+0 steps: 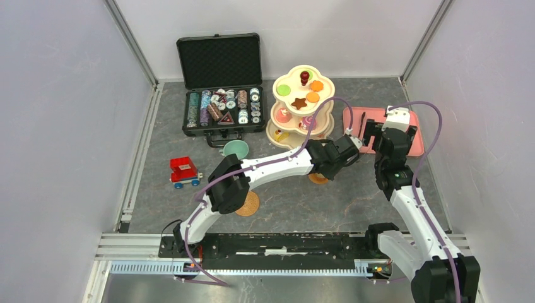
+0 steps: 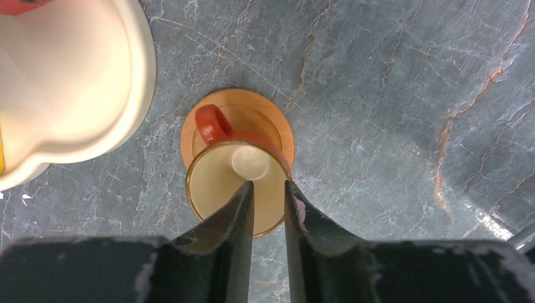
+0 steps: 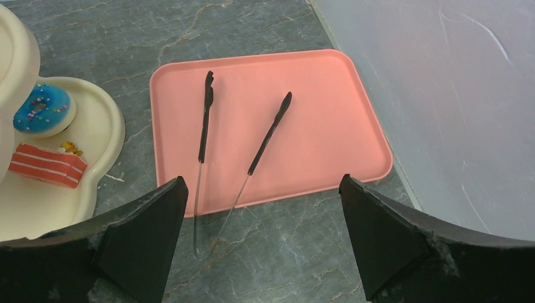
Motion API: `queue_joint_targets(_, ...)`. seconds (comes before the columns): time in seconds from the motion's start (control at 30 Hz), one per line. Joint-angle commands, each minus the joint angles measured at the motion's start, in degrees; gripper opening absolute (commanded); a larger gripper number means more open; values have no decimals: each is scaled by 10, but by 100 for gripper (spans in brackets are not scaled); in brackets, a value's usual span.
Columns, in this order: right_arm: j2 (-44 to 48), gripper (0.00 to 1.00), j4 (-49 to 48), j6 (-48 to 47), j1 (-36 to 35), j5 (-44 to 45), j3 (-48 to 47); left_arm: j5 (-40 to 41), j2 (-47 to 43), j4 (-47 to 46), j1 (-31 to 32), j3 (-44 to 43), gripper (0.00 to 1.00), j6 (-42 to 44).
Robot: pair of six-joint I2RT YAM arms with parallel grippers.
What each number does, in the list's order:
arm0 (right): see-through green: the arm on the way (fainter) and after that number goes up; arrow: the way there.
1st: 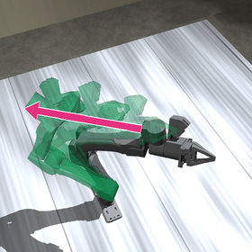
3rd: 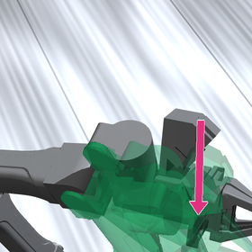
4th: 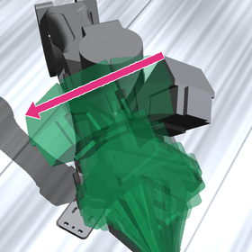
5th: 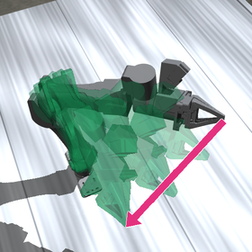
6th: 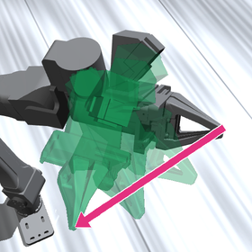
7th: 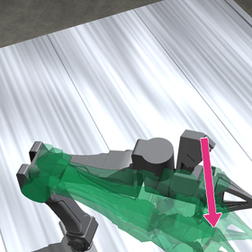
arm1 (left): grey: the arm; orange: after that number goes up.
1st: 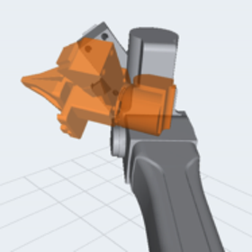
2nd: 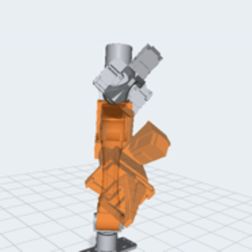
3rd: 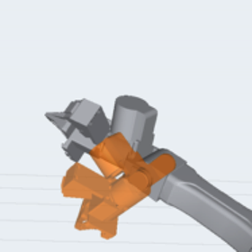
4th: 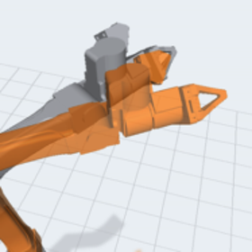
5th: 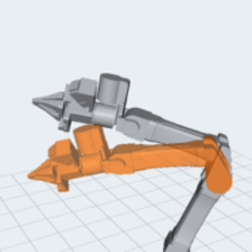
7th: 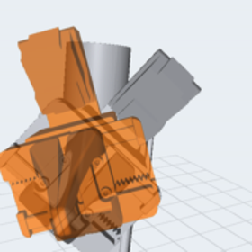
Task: Serve the afternoon tea
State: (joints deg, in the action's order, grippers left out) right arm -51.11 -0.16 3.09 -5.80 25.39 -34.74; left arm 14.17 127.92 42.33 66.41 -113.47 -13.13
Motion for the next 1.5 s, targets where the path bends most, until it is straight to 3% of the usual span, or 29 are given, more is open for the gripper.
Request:
queue_joint_targets(0.0,2,98,-22,-3,6,-10,4,10,-2,4,3,-29,33,22)
queue_joint_targets(0.2,3,98,-20,-1,10,-16,4,-20,-56,32,8,-24,42,3)
queue_joint_targets(0.3,5,98,-19,-1,12,-18,4,-29,-116,32,17,28,54,-6)
queue_joint_targets(0.43,9,98,-18,0,15,-22,4,-34,-231,33,25,148,68,-31)
queue_joint_targets(0.6,13,98,-17,0,18,-27,6,-5,-383,46,23,348,70,-122)
queue_joint_targets(0.67,13,98,-18,1,19,-32,7,11,-435,41,15,426,65,-170)
queue_joint_targets(0.77,11,98,-19,2,20,-37,7,13,-490,29,-14,521,48,-228)
queue_joint_targets(0.87,12,98,-19,4,21,-42,7,8,-525,4,-64,588,20,-278)
queue_joint_targets(0.9,12,98,-19,3,21,-43,7,0,-537,-12,-86,610,15,-292)
queue_joint_targets(1.1,21,98,-12,1,24,-42,6,-10,-553,-73,-155,684,7,-323)
queue_joint_targets(1.47,6,98,-18,3,30,-51,8,-18,-515,-106,-160,719,2,-335)
